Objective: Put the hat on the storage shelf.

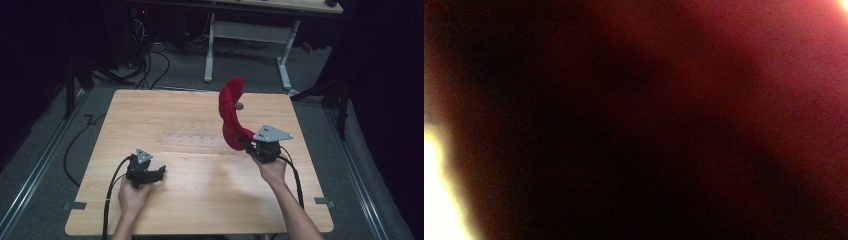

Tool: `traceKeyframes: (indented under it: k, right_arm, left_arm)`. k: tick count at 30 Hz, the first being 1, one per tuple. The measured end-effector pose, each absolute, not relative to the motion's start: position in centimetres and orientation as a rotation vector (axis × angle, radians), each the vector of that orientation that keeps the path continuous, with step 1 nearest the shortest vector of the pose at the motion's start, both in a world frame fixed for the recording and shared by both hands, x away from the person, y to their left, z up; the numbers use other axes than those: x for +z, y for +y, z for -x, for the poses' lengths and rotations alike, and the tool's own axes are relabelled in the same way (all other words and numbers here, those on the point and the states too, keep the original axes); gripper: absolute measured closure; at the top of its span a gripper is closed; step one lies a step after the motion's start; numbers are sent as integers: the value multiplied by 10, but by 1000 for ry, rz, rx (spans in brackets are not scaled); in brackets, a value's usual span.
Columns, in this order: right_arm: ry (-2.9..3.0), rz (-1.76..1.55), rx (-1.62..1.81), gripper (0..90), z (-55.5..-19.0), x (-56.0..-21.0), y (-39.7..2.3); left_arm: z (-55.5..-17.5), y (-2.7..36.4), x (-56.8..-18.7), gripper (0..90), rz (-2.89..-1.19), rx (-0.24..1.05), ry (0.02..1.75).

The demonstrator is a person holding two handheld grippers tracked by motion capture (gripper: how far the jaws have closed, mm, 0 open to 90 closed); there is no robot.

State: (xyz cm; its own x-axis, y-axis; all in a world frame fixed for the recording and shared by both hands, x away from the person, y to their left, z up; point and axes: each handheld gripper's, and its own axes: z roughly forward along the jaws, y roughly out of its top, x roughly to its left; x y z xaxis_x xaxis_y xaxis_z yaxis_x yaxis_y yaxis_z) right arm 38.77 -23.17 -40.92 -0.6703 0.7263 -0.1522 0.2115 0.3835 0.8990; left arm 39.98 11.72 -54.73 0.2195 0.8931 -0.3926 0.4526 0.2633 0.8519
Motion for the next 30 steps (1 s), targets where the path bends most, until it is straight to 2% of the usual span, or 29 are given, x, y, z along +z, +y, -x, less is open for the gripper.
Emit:
traceKeyframes:
  k: [16,30]
  right_arm:
    - [2059,-966,1156,834,-418,-403,-227]
    - [2059,-1030,1078,833,-430,-414,-225]
  left_arm:
    - [-400,117,-547,249,-1358,492,1406]
    - [-400,117,-547,248,-1359,492,1405]
